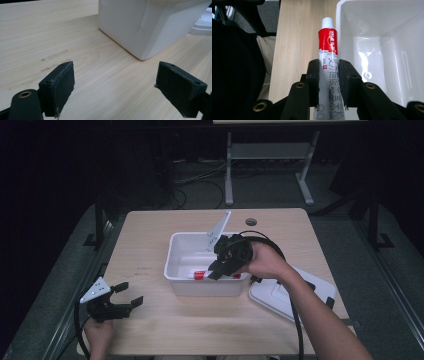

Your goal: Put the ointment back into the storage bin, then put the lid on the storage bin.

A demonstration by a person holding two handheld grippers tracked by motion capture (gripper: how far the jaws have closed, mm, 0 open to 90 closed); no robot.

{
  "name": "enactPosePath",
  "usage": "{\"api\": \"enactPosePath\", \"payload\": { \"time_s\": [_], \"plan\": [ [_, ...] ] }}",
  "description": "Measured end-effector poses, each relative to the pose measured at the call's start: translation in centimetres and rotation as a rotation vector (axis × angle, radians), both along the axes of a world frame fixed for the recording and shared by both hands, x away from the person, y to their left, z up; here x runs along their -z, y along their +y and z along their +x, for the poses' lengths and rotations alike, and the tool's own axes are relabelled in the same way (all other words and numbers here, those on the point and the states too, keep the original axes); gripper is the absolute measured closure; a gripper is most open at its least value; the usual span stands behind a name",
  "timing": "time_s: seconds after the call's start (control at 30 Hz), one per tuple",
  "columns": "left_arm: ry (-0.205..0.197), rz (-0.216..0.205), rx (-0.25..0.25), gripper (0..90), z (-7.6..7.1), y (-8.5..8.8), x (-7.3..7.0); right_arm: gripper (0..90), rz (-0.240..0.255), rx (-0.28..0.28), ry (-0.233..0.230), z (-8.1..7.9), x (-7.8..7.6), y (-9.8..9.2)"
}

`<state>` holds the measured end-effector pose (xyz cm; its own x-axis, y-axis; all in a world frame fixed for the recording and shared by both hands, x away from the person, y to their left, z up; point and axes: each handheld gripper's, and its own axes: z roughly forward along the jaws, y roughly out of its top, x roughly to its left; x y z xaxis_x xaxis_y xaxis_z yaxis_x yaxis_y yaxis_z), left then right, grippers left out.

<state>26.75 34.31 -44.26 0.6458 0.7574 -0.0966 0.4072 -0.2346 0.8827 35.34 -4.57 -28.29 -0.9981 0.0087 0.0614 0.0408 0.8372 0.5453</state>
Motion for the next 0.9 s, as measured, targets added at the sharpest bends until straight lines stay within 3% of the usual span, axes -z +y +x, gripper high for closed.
{"api": "enactPosePath", "payload": {
  "time_s": [0.9],
  "plan": [
    [-0.008,-0.001,-0.002,14.7,0.0,0.1,-0.1,71.0,-0.028,0.06,0.003,2.4,1.1,-0.4]
  ]
}}
